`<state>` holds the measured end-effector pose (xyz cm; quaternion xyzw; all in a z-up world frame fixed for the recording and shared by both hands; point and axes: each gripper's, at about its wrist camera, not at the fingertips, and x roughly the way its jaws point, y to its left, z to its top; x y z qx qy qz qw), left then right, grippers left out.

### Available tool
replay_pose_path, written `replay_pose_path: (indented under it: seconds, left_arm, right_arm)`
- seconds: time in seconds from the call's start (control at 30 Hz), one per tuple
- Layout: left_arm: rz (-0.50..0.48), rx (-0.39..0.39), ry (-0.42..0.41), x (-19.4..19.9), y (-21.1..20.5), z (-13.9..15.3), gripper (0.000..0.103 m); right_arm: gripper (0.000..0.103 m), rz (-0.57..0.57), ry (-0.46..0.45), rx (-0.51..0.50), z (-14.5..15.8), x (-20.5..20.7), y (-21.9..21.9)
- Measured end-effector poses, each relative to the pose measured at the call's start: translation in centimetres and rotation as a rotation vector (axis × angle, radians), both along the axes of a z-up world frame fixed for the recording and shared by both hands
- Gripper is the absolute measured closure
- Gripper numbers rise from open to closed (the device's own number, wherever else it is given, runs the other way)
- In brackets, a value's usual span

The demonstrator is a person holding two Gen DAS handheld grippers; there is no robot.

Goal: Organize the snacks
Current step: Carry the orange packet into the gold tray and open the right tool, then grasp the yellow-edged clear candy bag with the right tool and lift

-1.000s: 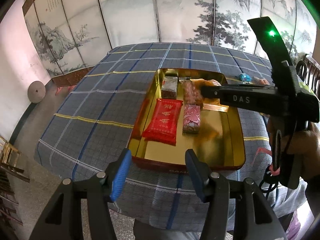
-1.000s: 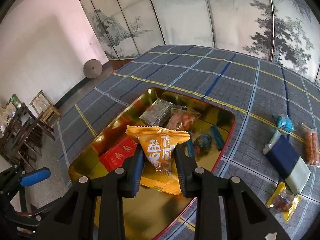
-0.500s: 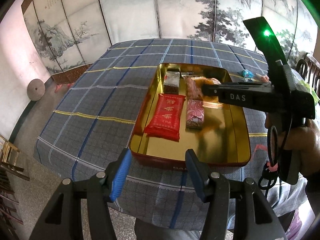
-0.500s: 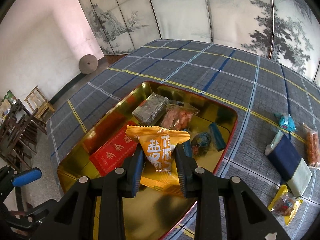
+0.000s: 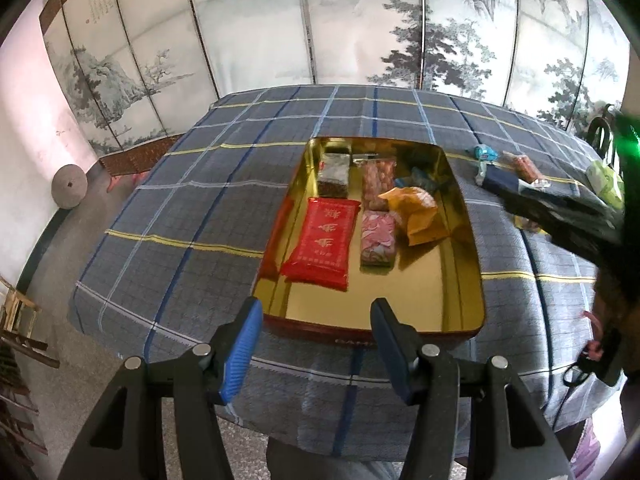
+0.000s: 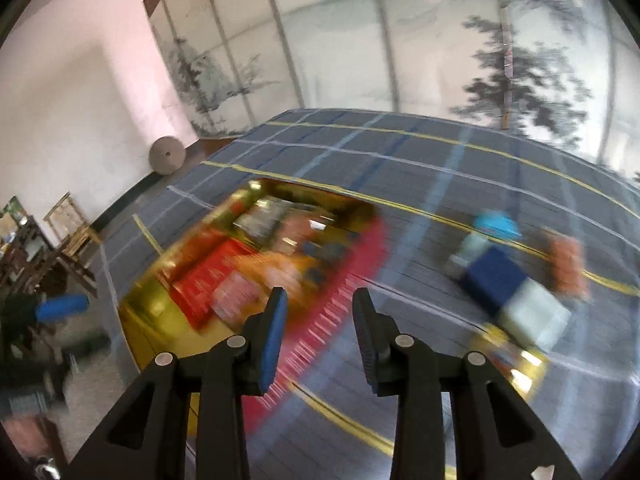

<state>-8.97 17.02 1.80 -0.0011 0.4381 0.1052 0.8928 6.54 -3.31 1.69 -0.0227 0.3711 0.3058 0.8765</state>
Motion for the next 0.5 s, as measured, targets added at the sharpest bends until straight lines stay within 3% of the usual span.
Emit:
replay_pose_path:
  seconds: [0.17,0.33,0.5]
  left_arm:
    - [-0.048,0.0,0.008,0.4,-1.8,-0.2,0.046]
    - [-0.083,0.023,0.021,0.7,-3.3,-0.4,0.046]
    - [-0.088,0.023,0.016,1.0,-3.5,-0.2,0.046]
  right_arm:
    - [0.062,-0.096,-0.01,-0.079,-1.4,0.0,-6.4]
    - [0.062,0.064,-0.057,-0.233,-2.1,1.2,-5.4]
    - [0.063,0.2,-0.039,-0.311,-2.6,3.1,-4.5]
